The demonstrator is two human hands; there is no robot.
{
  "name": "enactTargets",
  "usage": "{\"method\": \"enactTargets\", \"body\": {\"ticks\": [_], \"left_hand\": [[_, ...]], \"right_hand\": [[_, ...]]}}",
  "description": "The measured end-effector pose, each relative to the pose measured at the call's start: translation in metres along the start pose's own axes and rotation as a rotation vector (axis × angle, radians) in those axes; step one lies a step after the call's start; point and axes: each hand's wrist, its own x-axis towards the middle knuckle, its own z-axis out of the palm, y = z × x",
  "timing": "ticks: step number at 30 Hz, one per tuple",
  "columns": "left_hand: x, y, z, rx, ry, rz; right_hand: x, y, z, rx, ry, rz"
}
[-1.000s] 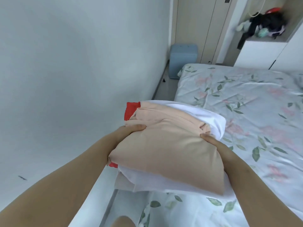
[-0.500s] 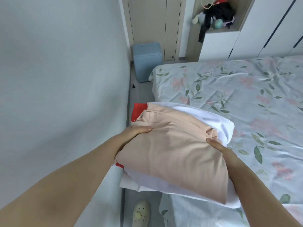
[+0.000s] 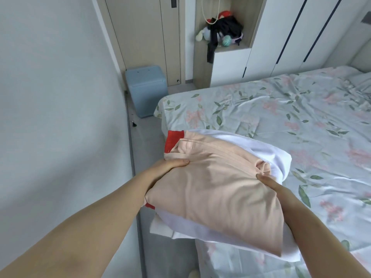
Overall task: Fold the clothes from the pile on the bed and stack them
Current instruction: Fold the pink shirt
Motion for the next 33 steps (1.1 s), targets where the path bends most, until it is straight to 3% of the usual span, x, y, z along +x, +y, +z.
{"method": "enactTargets", "body": {"ticks": [6, 12, 17, 26, 33], "left_hand": [[0.041, 0.028, -0.005, 0.036, 0.015, -0.008], [0.095, 0.064, -0.024, 0.083, 0.023, -0.025], [0.169, 0.098, -0.046, 0.122, 0.003, -0.042], [0.350, 0.194, -0.121, 0.162, -0.071, -0.032], [0.459, 0.219, -0.164, 0.027, -0.077, -0.029]], "right_hand": [[0.056, -0.024, -0.016, 0.110, -0.033, -0.114], [0.078, -0.059, 0.011, 0.152, -0.066, -0.015], [0.132, -0.093, 0.028, 0.180, 0.003, 0.023], [0.310, -0.168, 0.072, 0.242, 0.165, -0.020], [0.393, -0.265, 0.112, 0.038, 0.207, 0.099]]}}
